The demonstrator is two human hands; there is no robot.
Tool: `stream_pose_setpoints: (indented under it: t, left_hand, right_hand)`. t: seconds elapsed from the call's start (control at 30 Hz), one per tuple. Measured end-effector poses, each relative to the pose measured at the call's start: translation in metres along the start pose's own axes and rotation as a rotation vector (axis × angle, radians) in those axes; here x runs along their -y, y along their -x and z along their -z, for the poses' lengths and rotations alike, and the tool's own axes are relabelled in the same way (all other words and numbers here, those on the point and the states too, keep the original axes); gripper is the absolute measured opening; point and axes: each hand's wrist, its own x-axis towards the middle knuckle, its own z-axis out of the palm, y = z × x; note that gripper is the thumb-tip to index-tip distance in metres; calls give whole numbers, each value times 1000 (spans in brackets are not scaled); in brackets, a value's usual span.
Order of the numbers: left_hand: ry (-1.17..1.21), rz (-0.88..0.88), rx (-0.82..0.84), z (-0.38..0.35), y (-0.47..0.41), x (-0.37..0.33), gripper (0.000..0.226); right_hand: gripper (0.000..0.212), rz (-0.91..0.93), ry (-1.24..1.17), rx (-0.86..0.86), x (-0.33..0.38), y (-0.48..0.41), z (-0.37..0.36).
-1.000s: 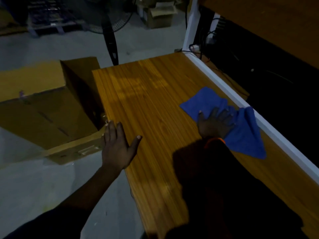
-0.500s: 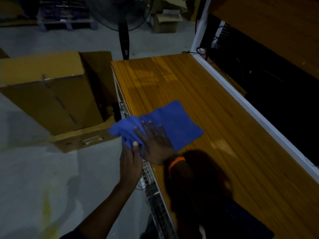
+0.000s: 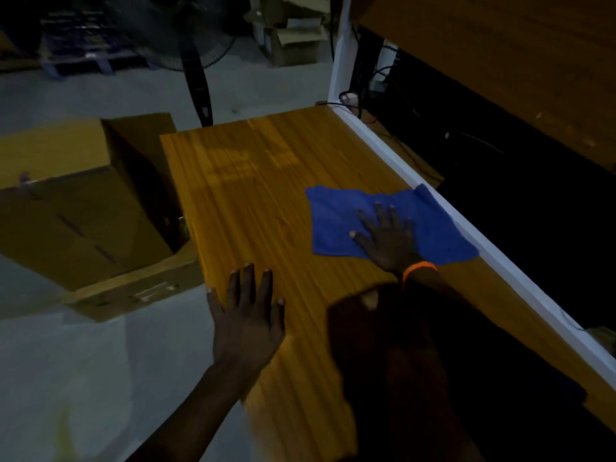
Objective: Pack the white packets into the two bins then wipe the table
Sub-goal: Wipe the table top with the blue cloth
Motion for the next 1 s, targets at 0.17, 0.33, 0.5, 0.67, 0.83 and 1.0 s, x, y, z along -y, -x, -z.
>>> stream_pose_setpoints:
  t: [0.17,0.33,0.5,0.67,0.83,1.0]
  left_hand:
    - [4,24,80,3,-9,-3,69]
    - [-11,1,80,7,-10,-3,68]
    - [2,-13,65,8,-7,-3,69]
    - [135,135,-128,14,-2,-3,59]
    - [738,438,-142,4,28,11,80]
    - [906,392,-146,17,89,13,65]
  right_hand:
    - [75,-11,-77,-53,-41,-54,11]
    - [72,-59,-88,-110,-57,-56,5]
    - [79,-217,-65,-172,-67,17,-8]
    - [80,-485,-75,-164,-28,69,-18]
    - [79,-165,-58,-79,95,98,-34]
    - [73,243,24,-169,192,162,-64]
